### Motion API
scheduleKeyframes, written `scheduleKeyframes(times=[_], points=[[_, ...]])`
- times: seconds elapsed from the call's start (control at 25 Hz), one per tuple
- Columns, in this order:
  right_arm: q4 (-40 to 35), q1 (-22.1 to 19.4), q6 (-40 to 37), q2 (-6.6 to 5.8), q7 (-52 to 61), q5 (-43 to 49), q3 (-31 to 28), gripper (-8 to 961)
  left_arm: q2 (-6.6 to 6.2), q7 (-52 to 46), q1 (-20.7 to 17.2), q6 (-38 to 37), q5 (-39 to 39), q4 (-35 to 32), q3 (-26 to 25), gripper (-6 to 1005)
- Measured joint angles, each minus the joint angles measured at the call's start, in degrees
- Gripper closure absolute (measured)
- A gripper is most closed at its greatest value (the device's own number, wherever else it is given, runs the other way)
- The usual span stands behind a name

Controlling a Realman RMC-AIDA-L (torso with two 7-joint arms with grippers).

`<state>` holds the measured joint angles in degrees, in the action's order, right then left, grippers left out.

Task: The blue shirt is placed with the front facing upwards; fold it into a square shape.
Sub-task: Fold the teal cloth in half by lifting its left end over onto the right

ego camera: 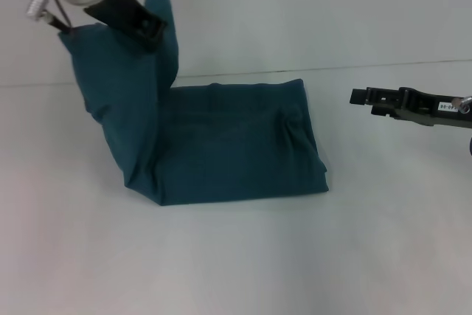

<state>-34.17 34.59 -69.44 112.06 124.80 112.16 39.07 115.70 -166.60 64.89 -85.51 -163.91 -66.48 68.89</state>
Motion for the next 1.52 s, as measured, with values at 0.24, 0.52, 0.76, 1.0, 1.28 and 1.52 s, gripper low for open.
scheduleKeyframes(times=[0.24, 0.52, 0.76, 1.0, 1.28, 1.52], points=[[0.60, 0.02, 0.01, 0.00, -0.03, 0.06, 0.14, 168, 1.47, -1.00, 4.02, 5.49, 0.00, 7.30, 6.14, 862], [0.90, -0.59, 0.07, -0.07, -0.19, 0.13, 0.13, 168, 4.74, 0.72, 3.28, 13.87, -0.01, 7.94, 15.26, 863], [1.57, -0.66, 0.10, -0.35, -0.41, 0.89, 0.12, 168, 5.71, 0.91, 3.61, 20.68, 0.00, 12.33, 21.23, 863], [1.57, -0.74, 0.10, -0.36, -0.37, 0.91, 0.13, 168, 5.90, 0.90, 4.66, 23.91, -0.01, 16.33, 22.37, 862], [1.65, -0.76, 0.09, -0.36, -0.33, 0.91, 0.13, 168, 4.98, 0.93, 6.25, 16.72, 0.01, 12.40, 23.72, 862], [1.65, -0.76, 0.09, -0.34, -0.38, 0.90, 0.12, 168, 2.28, 0.53, 5.85, 6.58, -0.02, 4.95, 14.01, 863]])
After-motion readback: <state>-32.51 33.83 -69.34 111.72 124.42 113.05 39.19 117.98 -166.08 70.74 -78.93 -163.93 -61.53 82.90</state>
